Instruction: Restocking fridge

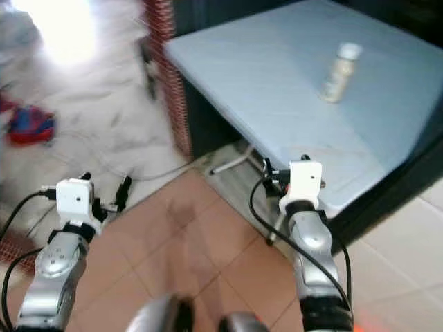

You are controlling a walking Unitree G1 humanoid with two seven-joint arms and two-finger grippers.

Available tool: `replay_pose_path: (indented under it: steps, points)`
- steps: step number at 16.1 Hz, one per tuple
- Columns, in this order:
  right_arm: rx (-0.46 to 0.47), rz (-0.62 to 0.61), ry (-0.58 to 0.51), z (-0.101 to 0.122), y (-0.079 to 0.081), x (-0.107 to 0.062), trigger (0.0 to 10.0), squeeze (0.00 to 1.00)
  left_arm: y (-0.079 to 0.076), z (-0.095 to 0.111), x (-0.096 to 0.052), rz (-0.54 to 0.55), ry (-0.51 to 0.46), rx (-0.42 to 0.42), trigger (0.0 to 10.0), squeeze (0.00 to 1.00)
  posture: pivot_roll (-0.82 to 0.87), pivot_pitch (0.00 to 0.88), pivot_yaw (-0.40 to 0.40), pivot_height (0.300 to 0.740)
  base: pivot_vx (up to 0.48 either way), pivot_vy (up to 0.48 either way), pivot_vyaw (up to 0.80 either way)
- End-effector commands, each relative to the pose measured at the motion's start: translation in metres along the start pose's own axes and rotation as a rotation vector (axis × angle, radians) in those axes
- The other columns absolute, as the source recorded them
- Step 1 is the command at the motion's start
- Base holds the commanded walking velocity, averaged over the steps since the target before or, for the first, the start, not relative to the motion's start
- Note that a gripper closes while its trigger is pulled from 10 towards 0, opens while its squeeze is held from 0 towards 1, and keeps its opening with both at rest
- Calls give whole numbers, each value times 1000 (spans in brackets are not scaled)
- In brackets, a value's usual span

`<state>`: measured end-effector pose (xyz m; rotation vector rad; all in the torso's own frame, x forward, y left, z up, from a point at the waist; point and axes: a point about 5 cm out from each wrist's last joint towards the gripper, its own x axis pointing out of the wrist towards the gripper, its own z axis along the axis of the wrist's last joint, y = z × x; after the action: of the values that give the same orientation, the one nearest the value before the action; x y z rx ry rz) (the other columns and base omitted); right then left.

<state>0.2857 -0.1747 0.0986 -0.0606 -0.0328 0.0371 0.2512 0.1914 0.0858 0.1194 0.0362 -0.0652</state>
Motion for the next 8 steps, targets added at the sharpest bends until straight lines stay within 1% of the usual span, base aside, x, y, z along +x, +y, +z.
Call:
replay_pose_path:
  steps: [1,2,3,4,5,8]
  points:
    - [1,19,0,1,5,1,10000,0,4,2,0,12,-6,3,10000,0,25,126,42,740,480,0,-800]
    - [-7,10,8,-1,3,-2,10000,0,3,1,0,5,-4,2,10000,0,23,123,41,740,480,0,-800]
    - [-35,18,-3,2,4,-3,10000,0,0,2,4,-23,1,-33,10000,0,12,133,22,740,0,458,-800]
    - [-54,26,-13,5,5,-2,10000,0,-2,3,7,-43,5,-61,10000,0,14,131,20,740,0,476,-800]
    - [-71,39,-29,8,7,-1,10000,0,-4,3,9,-58,10,-92,10000,0,15,129,17,740,0,480,0]
    - [-90,48,-40,10,9,0,10000,0,-3,2,9,-54,19,-103,10000,0,16,124,12,740,0,480,0]
